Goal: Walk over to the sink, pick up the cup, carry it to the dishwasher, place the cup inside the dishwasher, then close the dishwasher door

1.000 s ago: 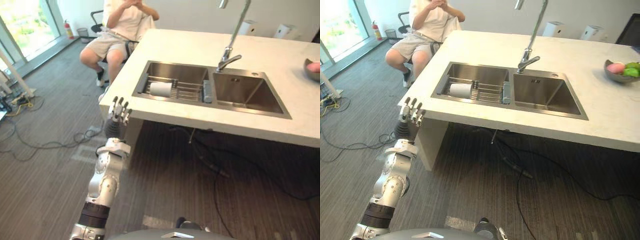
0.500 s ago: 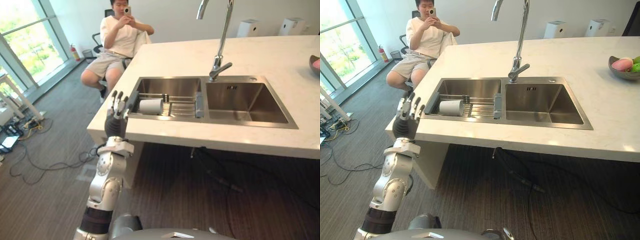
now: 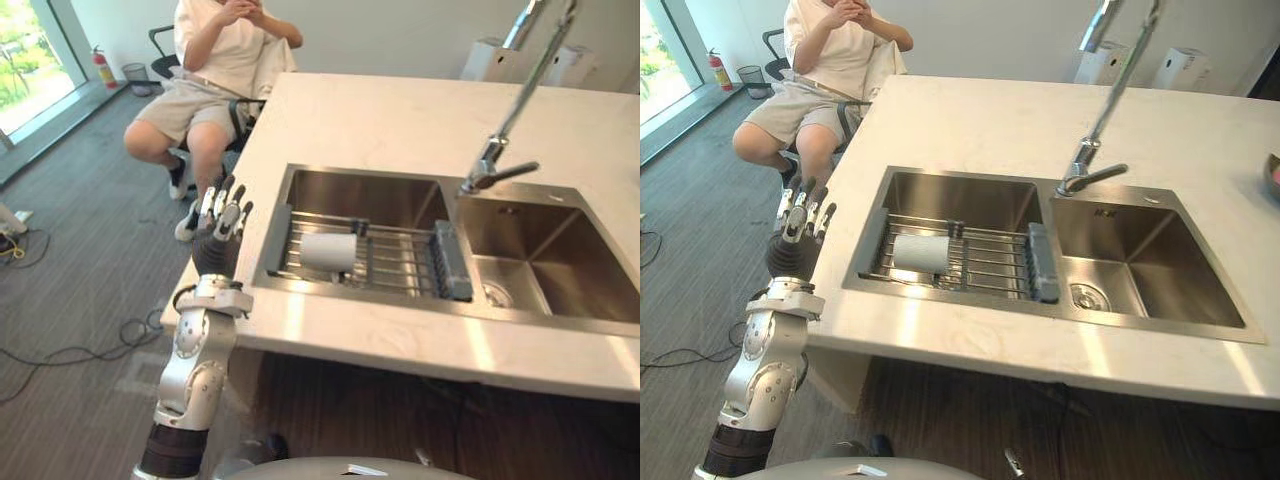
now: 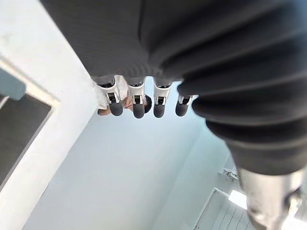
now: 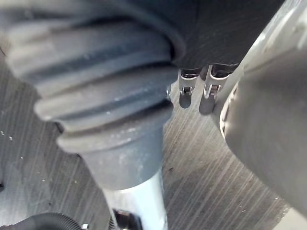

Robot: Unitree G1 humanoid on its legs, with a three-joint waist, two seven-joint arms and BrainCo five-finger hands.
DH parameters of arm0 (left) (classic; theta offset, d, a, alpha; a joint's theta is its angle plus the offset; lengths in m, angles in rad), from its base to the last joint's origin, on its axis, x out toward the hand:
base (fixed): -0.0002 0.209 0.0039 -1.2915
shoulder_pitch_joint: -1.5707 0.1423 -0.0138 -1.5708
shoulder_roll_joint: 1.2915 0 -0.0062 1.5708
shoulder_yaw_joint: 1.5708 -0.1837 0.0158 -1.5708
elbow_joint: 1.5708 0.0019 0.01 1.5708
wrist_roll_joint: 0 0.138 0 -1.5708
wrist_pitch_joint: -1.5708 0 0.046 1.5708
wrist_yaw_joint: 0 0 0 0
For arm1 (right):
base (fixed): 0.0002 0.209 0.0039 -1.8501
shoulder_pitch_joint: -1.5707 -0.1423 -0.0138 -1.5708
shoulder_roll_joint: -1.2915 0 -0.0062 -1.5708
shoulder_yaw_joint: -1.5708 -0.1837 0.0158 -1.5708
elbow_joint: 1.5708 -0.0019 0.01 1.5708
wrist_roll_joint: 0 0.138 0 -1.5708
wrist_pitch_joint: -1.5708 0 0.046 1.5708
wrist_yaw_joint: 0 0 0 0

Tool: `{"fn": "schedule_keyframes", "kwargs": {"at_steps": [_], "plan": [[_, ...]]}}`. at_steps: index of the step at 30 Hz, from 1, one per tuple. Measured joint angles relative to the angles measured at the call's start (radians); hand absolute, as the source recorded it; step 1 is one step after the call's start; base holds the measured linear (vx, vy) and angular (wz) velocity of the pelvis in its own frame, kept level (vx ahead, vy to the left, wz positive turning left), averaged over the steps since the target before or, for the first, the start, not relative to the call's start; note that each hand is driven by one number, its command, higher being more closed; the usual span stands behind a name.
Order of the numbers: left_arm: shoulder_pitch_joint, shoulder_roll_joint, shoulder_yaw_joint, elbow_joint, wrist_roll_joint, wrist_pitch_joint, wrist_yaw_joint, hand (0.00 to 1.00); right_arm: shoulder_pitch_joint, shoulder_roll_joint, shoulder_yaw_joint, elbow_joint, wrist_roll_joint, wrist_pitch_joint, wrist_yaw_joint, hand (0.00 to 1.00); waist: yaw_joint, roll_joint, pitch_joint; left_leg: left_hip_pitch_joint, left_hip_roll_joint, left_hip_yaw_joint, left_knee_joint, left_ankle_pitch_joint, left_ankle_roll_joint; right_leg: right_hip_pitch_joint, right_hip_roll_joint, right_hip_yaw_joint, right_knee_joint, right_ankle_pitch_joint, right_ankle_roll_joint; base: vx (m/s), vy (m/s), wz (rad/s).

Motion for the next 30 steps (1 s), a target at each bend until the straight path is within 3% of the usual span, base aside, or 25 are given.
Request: {"fn": "schedule_keyframes", "kwargs": {"at_steps": [1,2,3,4,6,7,8,9,10,12,14,19,24,26,30], "plan": [[0.000,0.014,0.008,-0.001,0.010,-0.002,0.012,0.00,-0.001,0.007,-0.014,-0.001,-0.001,-0.002,0.000,0.00,0.000,0.004,0.004,0.051,-0.010,-0.003,-0.023,-0.008,0.001,-0.062,-0.004,-0.006,0.169,0.015,-0.009,0.32,0.099,0.03],[0.000,0.017,0.011,-0.002,0.019,-0.004,0.020,0.00,0.001,0.010,-0.015,-0.001,-0.001,-0.005,0.000,0.00,0.001,0.002,0.005,0.077,-0.016,-0.005,-0.035,-0.009,0.003,-0.086,-0.005,-0.016,0.222,0.008,-0.021,0.32,0.060,0.03],[0.000,0.018,0.013,-0.002,0.027,-0.011,0.028,0.00,0.001,0.012,-0.021,-0.002,-0.001,-0.008,0.000,0.00,-0.002,0.004,0.005,0.120,-0.022,-0.012,-0.054,-0.017,0.001,-0.120,-0.006,-0.051,0.261,-0.038,-0.075,0.30,0.013,0.19],[-0.002,0.019,0.014,-0.001,0.030,-0.021,0.030,0.00,0.000,0.013,-0.023,-0.003,-0.001,-0.007,0.001,0.00,-0.008,0.007,0.005,0.148,-0.022,-0.027,-0.067,-0.021,-0.004,-0.151,-0.006,-0.096,0.234,-0.098,-0.105,0.28,-0.013,0.34],[-0.011,0.020,0.015,0.010,0.033,-0.039,0.030,0.00,0.002,0.025,-0.032,-0.002,-0.003,-0.006,0.000,0.00,-0.028,0.010,0.007,0.166,-0.009,-0.067,-0.060,-0.024,-0.009,-0.187,-0.004,-0.144,0.123,-0.159,-0.130,0.27,-0.094,0.68],[-0.018,0.018,0.024,0.025,0.037,-0.048,0.024,0.00,0.009,0.040,-0.025,-0.008,-0.003,-0.007,-0.003,0.00,-0.033,0.002,0.007,0.174,-0.001,-0.096,-0.040,-0.033,-0.023,-0.197,-0.001,-0.151,-0.004,-0.139,-0.137,0.26,-0.144,0.74],[-0.019,0.018,0.029,0.028,0.038,-0.049,0.023,0.00,0.012,0.045,-0.015,-0.016,-0.002,-0.008,-0.005,0.00,-0.032,-0.004,0.011,0.181,0.001,-0.105,-0.030,-0.041,-0.035,-0.191,0.000,-0.151,-0.095,-0.080,-0.148,0.25,-0.184,0.51],[-0.020,0.014,0.042,0.031,0.043,-0.059,0.022,0.00,0.031,0.053,0.022,-0.036,-0.001,-0.006,-0.013,0.00,-0.028,-0.020,0.014,0.191,-0.006,-0.123,-0.010,-0.073,-0.055,-0.173,0.011,-0.154,-0.183,-0.032,-0.151,0.24,-0.192,0.13],[-0.020,-0.009,0.044,0.035,0.058,-0.065,0.023,0.00,0.034,0.034,0.037,-0.041,0.001,0.006,-0.016,0.00,-0.016,0.010,0.010,0.189,0.030,-0.122,0.004,-0.084,-0.068,-0.144,0.036,-0.169,-0.224,-0.038,-0.154,0.21,-0.200,-0.02],[-0.033,-0.021,0.035,0.033,0.082,-0.076,0.023,0.00,0.030,0.021,0.049,-0.049,0.001,0.016,-0.017,0.00,-0.006,0.036,0.008,0.187,0.055,-0.118,0.002,-0.095,-0.084,-0.129,0.069,-0.176,-0.265,-0.043,-0.155,0.11,-0.156,-0.21],[-0.040,-0.036,0.032,0.033,0.108,-0.076,0.024,0.00,0.022,0.021,0.050,-0.066,0.001,0.026,-0.016,0.00,-0.009,0.038,0.009,0.191,0.059,-0.110,-0.010,-0.092,-0.089,-0.130,0.083,-0.173,-0.281,-0.047,-0.156,0.03,-0.104,-0.27],[-0.040,-0.049,0.026,0.034,0.115,-0.076,0.045,0.00,0.044,0.040,0.066,-0.082,0.021,0.051,-0.018,0.00,-0.009,0.010,0.012,0.178,0.062,-0.078,0.009,-0.120,-0.093,-0.083,0.109,-0.173,-0.421,-0.070,-0.164,-0.08,-0.035,-0.21],[-0.039,-0.048,0.023,0.035,0.128,-0.072,0.009,0.00,0.075,0.054,0.067,-0.084,0.020,0.056,-0.018,0.00,-0.008,-0.006,-0.002,0.154,0.064,-0.078,0.007,-0.110,-0.093,-0.080,0.128,-0.173,-0.492,-0.026,-0.159,-0.02,0.016,-0.02],[-0.039,-0.047,0.019,0.037,0.191,-0.059,-0.038,0.00,0.077,0.056,0.067,-0.084,0.019,0.068,-0.018,0.00,-0.008,-0.010,-0.007,0.147,0.064,-0.075,0.005,-0.103,-0.083,-0.081,0.131,-0.174,-0.511,-0.013,-0.159,0.03,0.039,-0.04],[-0.039,-0.026,-0.044,0.094,0.438,-0.055,-0.117,0.00,0.083,0.058,0.069,-0.084,0.019,0.065,-0.018,0.00,-0.009,-0.019,-0.016,0.149,0.059,-0.064,-0.009,-0.096,-0.077,-0.068,0.136,-0.172,-0.565,0.018,-0.148,0.05,0.050,-0.04]]}}
